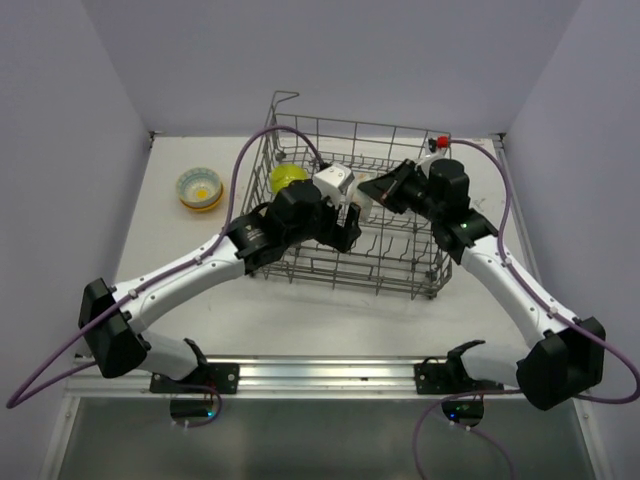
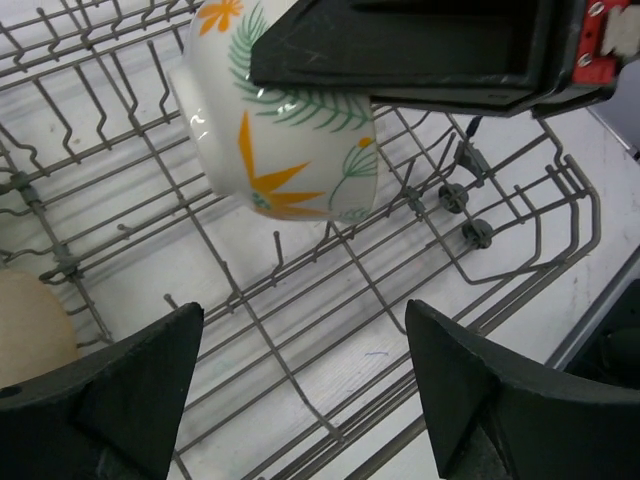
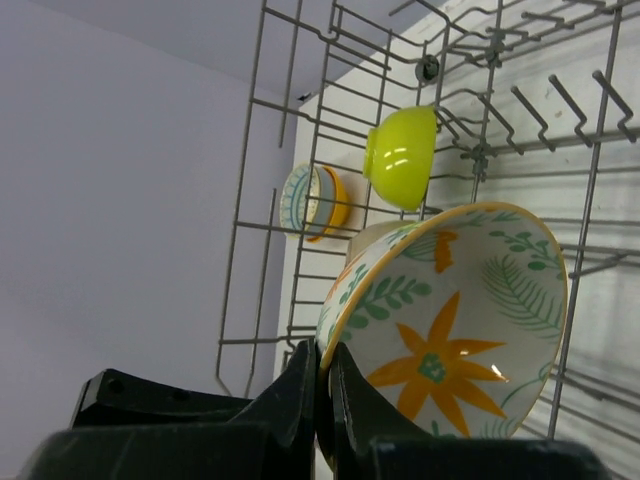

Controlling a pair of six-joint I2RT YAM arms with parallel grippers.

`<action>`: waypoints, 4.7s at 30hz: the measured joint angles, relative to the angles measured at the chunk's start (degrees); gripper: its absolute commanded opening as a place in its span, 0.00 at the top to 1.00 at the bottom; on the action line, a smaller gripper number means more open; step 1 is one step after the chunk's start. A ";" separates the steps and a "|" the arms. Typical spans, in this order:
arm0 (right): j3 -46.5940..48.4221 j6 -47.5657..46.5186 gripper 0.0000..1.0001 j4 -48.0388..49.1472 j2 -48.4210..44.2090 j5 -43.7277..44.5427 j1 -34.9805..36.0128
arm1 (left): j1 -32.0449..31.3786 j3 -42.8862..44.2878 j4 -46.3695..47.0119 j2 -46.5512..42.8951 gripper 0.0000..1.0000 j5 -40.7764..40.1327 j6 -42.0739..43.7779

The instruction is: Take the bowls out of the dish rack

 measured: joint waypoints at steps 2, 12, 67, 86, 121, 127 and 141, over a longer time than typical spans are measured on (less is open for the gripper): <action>-1.75 1.64 1.00 0.63 -1.36 1.97 0.74 | -1.22 -0.02 1.38 0.28 0.08 -0.50 -0.33; -5.22 9.46 1.00 2.56 -2.71 7.74 3.82 | -4.70 -0.07 6.03 3.78 0.00 -8.00 -1.29; -18.03 20.52 0.38 10.38 -8.79 7.74 3.10 | 5.88 -1.25 3.93 10.56 1.00 -33.83 5.51; -25.53 10.21 0.36 8.57 -11.76 7.34 1.60 | 40.52 7.34 -0.35 -11.10 1.00 3.52 -5.31; -27.61 5.99 0.31 22.43 2.12 -3.08 -5.25 | 69.79 -1.40 4.83 19.43 1.00 27.15 -25.81; -27.58 5.97 0.30 22.69 2.38 -4.22 -5.92 | 70.03 -1.40 4.70 22.05 0.91 27.15 -25.75; -27.58 5.95 0.30 22.97 2.69 -5.46 -6.60 | 70.58 -1.25 5.03 23.82 0.69 27.02 -25.75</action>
